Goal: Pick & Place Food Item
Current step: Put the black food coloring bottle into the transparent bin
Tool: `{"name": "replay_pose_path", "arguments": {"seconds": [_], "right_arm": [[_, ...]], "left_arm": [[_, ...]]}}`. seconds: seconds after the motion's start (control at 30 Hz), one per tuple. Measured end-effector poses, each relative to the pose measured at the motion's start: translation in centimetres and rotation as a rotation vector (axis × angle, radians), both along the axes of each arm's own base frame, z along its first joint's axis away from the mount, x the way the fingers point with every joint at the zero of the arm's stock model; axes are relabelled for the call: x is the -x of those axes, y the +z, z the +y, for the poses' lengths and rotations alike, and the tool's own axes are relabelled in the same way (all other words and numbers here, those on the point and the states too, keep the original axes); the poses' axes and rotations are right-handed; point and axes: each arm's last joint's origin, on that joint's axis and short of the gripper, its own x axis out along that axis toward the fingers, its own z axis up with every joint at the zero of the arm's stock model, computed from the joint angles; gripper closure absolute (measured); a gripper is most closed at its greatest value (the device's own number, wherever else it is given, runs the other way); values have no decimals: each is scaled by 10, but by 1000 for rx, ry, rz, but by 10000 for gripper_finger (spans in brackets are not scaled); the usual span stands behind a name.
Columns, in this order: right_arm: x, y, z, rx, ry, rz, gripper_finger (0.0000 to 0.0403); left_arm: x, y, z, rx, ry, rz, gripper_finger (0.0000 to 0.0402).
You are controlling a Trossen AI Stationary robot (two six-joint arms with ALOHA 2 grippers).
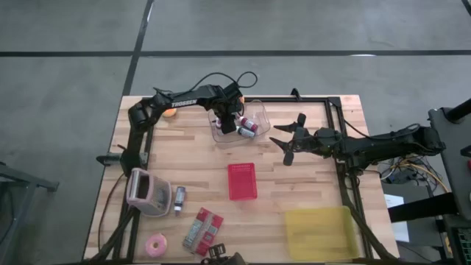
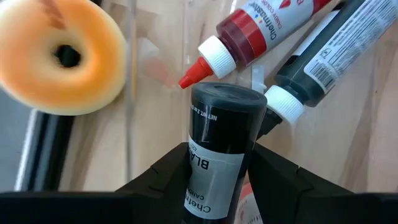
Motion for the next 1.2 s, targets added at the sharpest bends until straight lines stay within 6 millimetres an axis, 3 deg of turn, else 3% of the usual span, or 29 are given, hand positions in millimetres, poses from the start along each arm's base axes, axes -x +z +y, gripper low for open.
{"name": "replay_pose_path", "arguments": {"seconds": [0.27,1.2], "right_arm": [[0,0,0,-2,0,-1,188],[0,0,0,-2,0,-2,188]], "left_arm": [[-2,-11,1,24,-4,11,248],[-1,-13,0,78,35,14,248]]}}
